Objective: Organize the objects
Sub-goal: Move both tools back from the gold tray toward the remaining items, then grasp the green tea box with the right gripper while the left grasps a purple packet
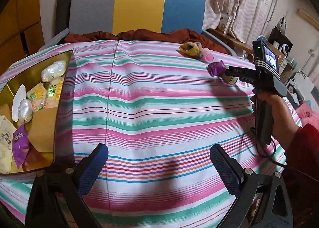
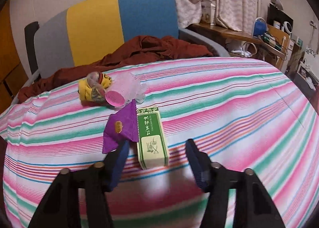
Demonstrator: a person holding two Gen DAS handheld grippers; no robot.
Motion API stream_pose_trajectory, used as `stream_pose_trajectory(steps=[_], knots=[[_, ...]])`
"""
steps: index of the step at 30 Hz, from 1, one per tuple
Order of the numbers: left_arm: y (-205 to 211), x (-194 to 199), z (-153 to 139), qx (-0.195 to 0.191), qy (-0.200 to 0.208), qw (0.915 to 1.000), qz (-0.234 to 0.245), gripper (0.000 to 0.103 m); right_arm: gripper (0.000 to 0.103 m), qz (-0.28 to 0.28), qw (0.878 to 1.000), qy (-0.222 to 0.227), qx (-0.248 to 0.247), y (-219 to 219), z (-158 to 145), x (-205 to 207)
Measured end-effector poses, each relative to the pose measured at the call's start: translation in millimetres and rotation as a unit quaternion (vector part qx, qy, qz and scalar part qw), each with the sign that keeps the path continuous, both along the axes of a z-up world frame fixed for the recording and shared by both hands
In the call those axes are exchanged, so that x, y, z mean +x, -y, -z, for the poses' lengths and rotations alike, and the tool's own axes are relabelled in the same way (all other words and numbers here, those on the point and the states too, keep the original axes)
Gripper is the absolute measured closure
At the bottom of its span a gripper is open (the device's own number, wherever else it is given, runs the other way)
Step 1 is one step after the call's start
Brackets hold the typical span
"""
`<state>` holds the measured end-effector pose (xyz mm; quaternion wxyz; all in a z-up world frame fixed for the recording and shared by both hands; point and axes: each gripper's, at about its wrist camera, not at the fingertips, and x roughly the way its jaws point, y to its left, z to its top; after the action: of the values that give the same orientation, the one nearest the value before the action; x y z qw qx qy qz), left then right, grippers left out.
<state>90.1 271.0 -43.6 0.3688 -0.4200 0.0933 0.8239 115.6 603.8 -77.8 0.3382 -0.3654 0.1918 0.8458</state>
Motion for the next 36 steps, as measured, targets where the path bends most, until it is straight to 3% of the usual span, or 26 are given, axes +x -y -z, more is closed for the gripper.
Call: stream_pose_trajectory(steps=[2, 5, 13, 22, 30, 36], knots=[[-6.0, -1.7, 2.6, -0.006, 0.001, 1.0000, 0.001, 0.000, 0.064, 0.005, 1.000, -0.006, -0.016, -4.8, 5.6, 2.3], [-17.9, -4.1, 4.6, -0.008, 0.005, 0.9999, 0.005, 0.000, 0.070, 0.014, 0.999, -0.028, -0.034, -7.3, 7.2, 14.3], [-77.3, -13.5, 3.3, -0.009, 0.006, 0.9993, 0.035, 0.000, 0.071, 0.064, 0.998, -0.019, -0.018, 8.2, 6.1, 49.8], [-191.0, -29.0, 1.9, -0.021, -0.025, 0.9962, 0.080, 0.000, 0.071, 0.128, 0.991, -0.035, 0.001, 8.4, 4.7, 77.4], [-271.8, -62.8, 2.4, 0.005, 0.018, 0.9985, 0.052, 0.000, 0.071, 0.161, 0.985, -0.058, -0.016, -1.6, 7.7, 93.2], [-314.4, -55.7, 18.2, -0.020, -0.050, 0.9935, 0.101, 0.000, 0.071, 0.162, 0.984, -0.066, -0.019, -2.6, 9.2, 94.9]])
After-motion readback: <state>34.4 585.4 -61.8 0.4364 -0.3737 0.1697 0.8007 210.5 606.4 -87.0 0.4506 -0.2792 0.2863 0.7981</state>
